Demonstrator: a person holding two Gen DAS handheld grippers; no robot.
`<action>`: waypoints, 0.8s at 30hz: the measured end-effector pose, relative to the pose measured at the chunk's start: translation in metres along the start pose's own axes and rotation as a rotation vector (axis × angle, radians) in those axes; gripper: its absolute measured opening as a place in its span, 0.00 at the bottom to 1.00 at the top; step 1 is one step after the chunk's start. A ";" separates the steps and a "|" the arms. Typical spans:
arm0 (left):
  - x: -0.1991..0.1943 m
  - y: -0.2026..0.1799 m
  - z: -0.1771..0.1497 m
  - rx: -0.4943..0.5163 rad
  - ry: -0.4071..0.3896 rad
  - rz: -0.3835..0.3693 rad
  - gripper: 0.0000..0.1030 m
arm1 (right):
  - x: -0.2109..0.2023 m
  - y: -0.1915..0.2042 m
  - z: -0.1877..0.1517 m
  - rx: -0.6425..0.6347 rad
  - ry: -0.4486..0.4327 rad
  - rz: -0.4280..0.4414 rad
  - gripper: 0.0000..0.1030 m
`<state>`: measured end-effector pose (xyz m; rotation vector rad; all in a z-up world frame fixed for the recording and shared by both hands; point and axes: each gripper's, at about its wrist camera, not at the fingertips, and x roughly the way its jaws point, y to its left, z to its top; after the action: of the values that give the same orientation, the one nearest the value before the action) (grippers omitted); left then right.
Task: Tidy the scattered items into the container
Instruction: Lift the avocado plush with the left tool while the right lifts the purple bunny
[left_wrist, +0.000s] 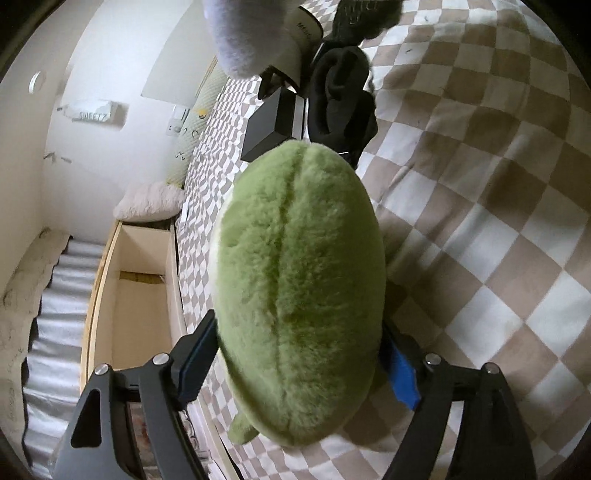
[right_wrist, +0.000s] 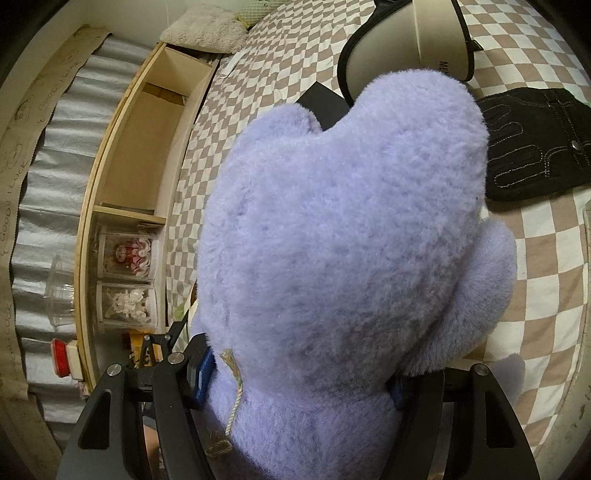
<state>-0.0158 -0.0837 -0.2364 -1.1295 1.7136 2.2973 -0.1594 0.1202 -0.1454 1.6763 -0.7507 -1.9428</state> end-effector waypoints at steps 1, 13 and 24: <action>0.002 -0.001 0.002 0.004 0.000 -0.001 0.80 | 0.000 -0.001 0.000 0.001 0.000 -0.002 0.69; -0.018 0.045 0.008 -0.323 -0.040 -0.104 0.64 | -0.016 0.007 -0.010 -0.058 -0.018 -0.023 0.69; -0.070 0.100 0.027 -0.629 -0.133 -0.244 0.64 | -0.053 0.010 -0.022 -0.121 -0.079 -0.034 0.69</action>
<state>-0.0237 -0.0733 -0.1125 -1.1397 0.7583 2.7362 -0.1297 0.1462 -0.1020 1.5577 -0.6235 -2.0457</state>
